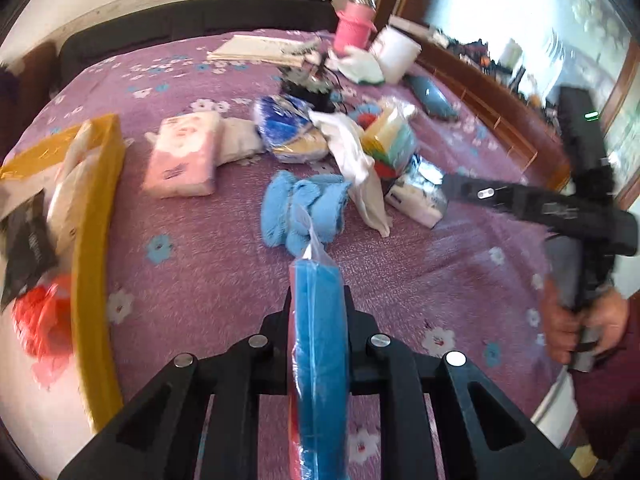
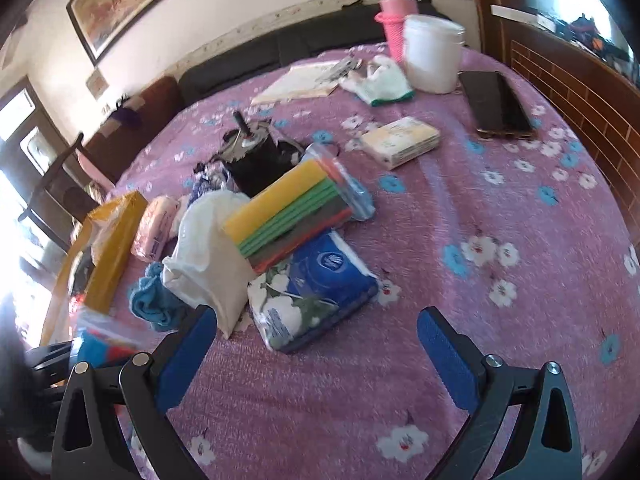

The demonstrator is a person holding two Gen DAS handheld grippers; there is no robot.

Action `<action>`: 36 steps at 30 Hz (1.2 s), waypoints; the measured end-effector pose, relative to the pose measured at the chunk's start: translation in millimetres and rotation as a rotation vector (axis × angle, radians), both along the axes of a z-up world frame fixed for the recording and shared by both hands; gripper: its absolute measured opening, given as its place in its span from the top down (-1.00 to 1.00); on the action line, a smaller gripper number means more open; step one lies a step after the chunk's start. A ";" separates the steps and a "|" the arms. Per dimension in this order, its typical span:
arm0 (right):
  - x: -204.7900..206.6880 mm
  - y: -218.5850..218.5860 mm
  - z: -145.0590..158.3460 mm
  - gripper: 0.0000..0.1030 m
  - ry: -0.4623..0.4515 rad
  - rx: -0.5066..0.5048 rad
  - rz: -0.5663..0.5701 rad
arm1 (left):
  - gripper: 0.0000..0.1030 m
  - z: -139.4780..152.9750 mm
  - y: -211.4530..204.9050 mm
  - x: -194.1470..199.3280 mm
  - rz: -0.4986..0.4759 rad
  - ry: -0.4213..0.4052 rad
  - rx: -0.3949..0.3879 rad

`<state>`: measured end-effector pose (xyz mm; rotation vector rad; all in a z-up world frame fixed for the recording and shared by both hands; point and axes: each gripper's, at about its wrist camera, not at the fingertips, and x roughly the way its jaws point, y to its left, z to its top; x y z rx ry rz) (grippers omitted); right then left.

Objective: Organize soft objects
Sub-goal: 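Place the sponge pack in the tray while the right tool carries the blue tissue pack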

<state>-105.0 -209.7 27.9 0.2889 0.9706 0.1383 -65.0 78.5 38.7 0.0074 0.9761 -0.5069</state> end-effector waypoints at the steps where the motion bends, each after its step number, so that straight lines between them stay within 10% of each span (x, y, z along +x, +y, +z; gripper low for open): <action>1: 6.2 3.1 -3.3 -0.98 0.022 0.006 -0.009 | 0.68 3.1 4.7 -3.7 0.010 -0.006 -0.011; 7: 36.1 18.4 -17.7 -0.96 0.083 -0.075 -0.074 | 0.68 15.9 28.2 -13.0 0.066 -0.022 -0.081; 17: -7.1 0.1 -4.0 -0.29 0.052 -0.104 -0.068 | 0.68 23.8 57.1 -23.9 0.122 -0.038 -0.142; 26: -46.2 2.1 33.6 -0.28 -0.061 -0.015 -0.019 | 0.68 40.4 114.0 -39.2 0.237 -0.072 -0.200; 36: -32.4 109.3 69.0 -0.29 -0.138 -0.003 0.230 | 0.68 22.9 223.2 -17.3 0.495 0.028 -0.130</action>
